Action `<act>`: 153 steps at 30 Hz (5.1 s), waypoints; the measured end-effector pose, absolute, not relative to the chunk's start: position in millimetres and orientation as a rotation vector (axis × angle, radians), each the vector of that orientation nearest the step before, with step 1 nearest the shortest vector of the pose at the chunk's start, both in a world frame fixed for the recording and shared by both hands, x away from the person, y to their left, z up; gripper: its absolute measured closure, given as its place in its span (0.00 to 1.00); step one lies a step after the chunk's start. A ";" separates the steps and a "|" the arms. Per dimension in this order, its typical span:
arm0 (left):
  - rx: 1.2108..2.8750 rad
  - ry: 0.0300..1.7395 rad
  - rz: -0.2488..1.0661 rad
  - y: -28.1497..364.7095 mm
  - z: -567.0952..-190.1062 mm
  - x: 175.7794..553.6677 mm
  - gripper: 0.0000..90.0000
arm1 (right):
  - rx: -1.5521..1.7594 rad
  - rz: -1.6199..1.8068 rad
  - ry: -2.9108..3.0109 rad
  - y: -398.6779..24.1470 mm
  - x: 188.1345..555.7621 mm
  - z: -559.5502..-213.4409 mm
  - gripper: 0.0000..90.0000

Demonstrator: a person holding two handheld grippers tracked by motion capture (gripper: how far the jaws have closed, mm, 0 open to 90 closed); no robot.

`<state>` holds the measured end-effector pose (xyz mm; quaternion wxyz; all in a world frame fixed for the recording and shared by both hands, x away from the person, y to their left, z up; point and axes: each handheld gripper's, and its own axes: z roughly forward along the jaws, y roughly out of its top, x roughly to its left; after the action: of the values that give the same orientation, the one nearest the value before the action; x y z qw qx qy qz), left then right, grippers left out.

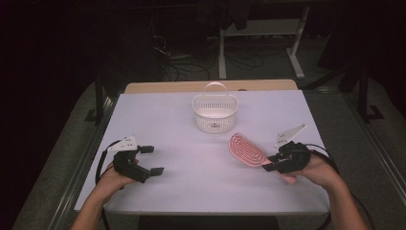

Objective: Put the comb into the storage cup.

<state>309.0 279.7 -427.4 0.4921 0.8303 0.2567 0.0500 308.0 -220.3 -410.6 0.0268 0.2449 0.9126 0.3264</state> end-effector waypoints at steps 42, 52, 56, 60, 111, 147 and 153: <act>1.951 0.661 0.144 270.6 -416.0 316.5 0.00 | 0.758 1.337 2.558 -183.4 331.0 -393.1 0.76; 1.947 0.622 0.121 254.5 -403.3 326.5 0.00 | 0.761 1.349 2.526 -177.1 333.8 -388.3 0.76; 1.942 0.609 0.123 248.4 -398.3 330.6 0.00 | 0.762 1.357 2.521 -174.0 336.0 -387.4 0.76; 1.934 0.596 0.122 241.5 -394.6 334.2 0.00 | 0.759 1.362 2.519 -168.2 339.0 -387.9 0.76; 1.859 0.521 0.064 181.4 -378.5 349.5 0.00 | 0.731 1.441 2.451 -114.6 335.4 -404.1 0.76; 1.808 0.624 0.070 177.5 -380.0 348.6 0.22 | 0.658 1.455 2.478 -86.2 325.8 -408.6 0.76; 1.792 0.640 0.073 179.2 -378.8 348.9 0.29 | 0.653 1.442 2.475 -85.0 325.3 -409.3 0.76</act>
<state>348.9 179.2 -378.8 0.5798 0.7667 0.2737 0.0312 325.3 -85.0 -409.3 0.1018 0.2212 0.8381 0.4882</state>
